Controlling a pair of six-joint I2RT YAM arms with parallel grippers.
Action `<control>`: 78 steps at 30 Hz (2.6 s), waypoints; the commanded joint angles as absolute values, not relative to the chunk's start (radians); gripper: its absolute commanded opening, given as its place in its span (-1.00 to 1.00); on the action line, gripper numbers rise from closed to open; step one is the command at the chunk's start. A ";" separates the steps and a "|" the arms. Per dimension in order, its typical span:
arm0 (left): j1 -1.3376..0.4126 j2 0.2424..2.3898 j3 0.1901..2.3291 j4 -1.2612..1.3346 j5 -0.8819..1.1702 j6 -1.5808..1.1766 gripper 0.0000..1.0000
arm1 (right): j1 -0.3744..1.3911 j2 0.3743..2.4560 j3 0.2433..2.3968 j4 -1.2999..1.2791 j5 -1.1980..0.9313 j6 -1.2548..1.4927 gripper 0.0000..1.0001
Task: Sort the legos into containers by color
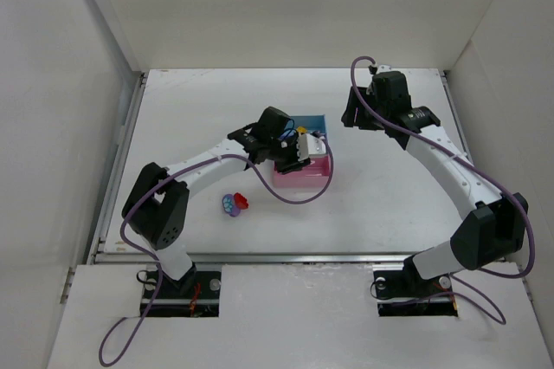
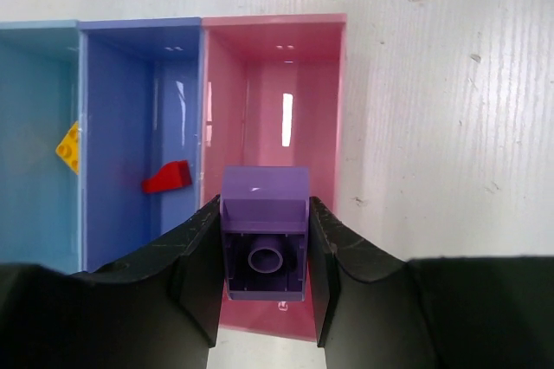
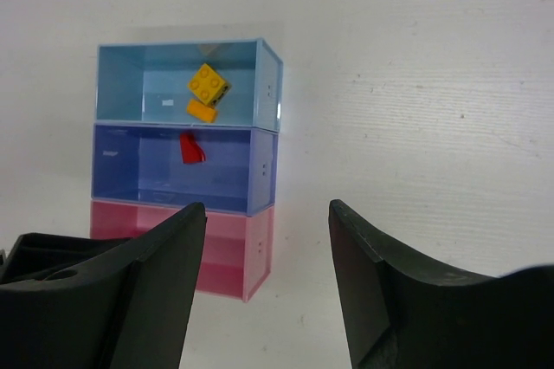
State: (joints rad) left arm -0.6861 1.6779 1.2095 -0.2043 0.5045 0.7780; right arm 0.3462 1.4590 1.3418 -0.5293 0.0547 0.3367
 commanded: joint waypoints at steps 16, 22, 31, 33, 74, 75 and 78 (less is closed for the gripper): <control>-0.690 1.675 1.302 -0.249 0.518 0.778 1.00 | 0.330 1.457 1.394 -0.485 0.003 0.314 0.29; -0.690 1.614 1.414 -0.418 0.520 0.755 1.00 | 0.341 1.457 1.394 -0.485 -0.038 0.284 0.29; -0.457 1.234 1.111 -0.624 0.430 0.898 1.00 | 0.437 1.489 1.394 -0.495 -0.048 0.264 0.29; -0.457 1.178 1.021 -0.669 0.346 0.977 1.00 | 0.455 1.515 1.405 -0.495 -0.048 0.264 0.29; -0.416 1.307 0.683 -0.399 0.374 0.818 -1.00 | 0.548 1.614 1.489 -0.532 -0.002 0.245 0.29; -0.416 1.307 0.683 -0.399 0.374 0.818 -1.00 | 0.548 1.614 1.489 -0.532 -0.002 0.245 0.29; -0.416 1.272 0.703 -0.410 0.356 0.807 -1.00 | 0.548 1.614 1.499 -0.541 -0.040 0.245 0.29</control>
